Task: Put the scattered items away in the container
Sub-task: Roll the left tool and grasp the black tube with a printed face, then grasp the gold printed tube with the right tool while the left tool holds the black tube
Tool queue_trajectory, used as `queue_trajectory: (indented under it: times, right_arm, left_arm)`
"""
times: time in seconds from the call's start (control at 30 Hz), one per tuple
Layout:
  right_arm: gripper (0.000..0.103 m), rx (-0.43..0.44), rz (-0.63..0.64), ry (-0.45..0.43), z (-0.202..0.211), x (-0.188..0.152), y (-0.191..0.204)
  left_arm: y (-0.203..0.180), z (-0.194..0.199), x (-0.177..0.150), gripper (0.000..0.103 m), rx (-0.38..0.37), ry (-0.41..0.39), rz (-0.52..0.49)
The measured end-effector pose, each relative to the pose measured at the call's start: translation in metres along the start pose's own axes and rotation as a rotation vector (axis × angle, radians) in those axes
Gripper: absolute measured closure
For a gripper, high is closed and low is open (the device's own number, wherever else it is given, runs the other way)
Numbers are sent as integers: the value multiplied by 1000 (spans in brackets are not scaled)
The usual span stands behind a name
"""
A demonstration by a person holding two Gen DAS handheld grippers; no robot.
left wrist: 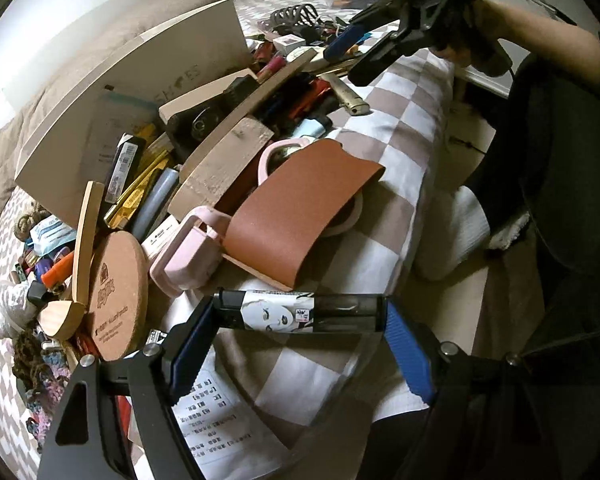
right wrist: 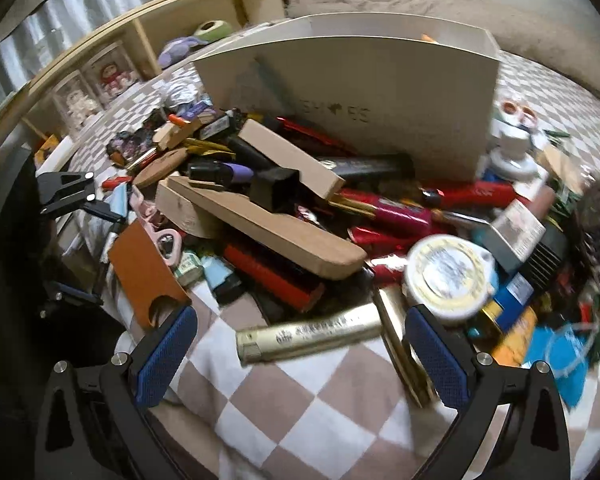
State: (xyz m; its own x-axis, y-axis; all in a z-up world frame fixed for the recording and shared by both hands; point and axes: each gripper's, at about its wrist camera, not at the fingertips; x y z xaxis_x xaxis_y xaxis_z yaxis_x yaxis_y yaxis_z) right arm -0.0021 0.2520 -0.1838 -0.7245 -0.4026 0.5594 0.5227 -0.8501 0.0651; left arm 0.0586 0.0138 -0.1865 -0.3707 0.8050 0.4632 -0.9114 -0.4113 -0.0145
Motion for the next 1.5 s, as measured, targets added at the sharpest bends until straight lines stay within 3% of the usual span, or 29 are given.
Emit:
queue_trajectory:
  times: [0.2, 0.37, 0.57, 0.7, 0.8, 1.3, 1.4, 1.5]
  right_arm:
    - [0, 34, 74, 11, -10, -3, 6]
    - [0, 78, 64, 40, -9, -5, 9]
    - [0, 41, 71, 54, -4, -11, 19]
    - [0, -92, -19, 48, -6, -12, 17]
    - [0, -97, -103, 60, -10, -14, 11]
    - [0, -152, -68, 39, -12, -20, 25]
    - [17, -189, -68, 36, -11, -21, 25]
    - [19, -186, -82, 38, -8, -21, 23]
  left_arm:
    - [-7, 11, 4, 21, -1, -53, 3]
    - [1, 22, 8, 21, 1, -108, 34]
    - [19, 30, 15, 21, 2, -166, 144]
    - [29, 36, 18, 21, 4, -207, 216]
    - [34, 39, 20, 21, -10, -226, 255]
    - [50, 38, 15, 21, 16, -248, 364]
    - [50, 38, 15, 21, 26, -248, 365]
    - [50, 38, 15, 21, 30, -251, 371]
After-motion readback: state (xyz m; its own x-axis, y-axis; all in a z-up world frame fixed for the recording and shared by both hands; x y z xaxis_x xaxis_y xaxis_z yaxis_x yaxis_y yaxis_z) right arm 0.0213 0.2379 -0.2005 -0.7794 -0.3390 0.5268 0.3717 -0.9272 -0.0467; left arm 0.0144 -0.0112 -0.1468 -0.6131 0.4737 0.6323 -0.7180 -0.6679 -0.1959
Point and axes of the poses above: each gripper's, at about its wrist camera, not at the fingertips, and z roughly against the way its jaws point, y to its left, x to its top, and after that the axes turned 11 degrees about -x, right-handed
